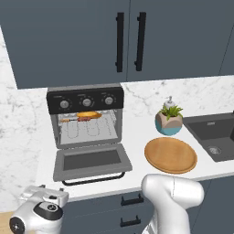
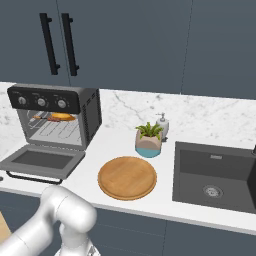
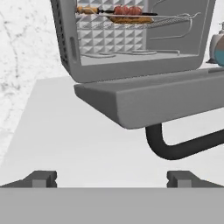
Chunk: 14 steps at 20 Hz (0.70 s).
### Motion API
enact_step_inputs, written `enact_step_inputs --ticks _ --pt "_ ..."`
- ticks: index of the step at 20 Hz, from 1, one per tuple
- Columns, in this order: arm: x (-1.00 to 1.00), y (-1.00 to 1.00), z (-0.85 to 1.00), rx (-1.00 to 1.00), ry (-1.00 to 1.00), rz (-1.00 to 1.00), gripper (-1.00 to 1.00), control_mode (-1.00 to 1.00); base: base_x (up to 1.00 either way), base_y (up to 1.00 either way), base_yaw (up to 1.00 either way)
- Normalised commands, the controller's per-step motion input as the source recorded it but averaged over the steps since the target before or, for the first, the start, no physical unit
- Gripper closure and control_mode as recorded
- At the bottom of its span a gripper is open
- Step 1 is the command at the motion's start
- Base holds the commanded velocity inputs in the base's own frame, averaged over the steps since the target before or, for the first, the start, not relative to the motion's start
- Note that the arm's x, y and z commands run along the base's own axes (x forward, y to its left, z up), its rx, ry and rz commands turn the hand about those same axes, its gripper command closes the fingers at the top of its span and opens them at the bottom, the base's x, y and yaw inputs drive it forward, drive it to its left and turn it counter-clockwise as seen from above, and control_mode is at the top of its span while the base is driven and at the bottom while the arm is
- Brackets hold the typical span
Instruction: Pick up the kebab skewer and baguette bread, and place them inside the toaster oven. Close the toaster oven door and start by setting the timer.
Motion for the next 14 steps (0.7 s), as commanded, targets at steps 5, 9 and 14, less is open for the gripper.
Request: enact_step_inputs --ticks 5,9,14 --pt "0.11 0.12 0.00 0.05 -0.09 0.09 -1.00 -1.00 0.00 0.00 0.00" --pt "0.15 0.02 0.00 0.06 -0.07 0.08 -1.00 -1.00 0.00 0.00 0.00" --pt "0.21 0.00 0.00 0.05 -0.05 0.03 -1.00 -1.00 0.00 0.00 0.00"
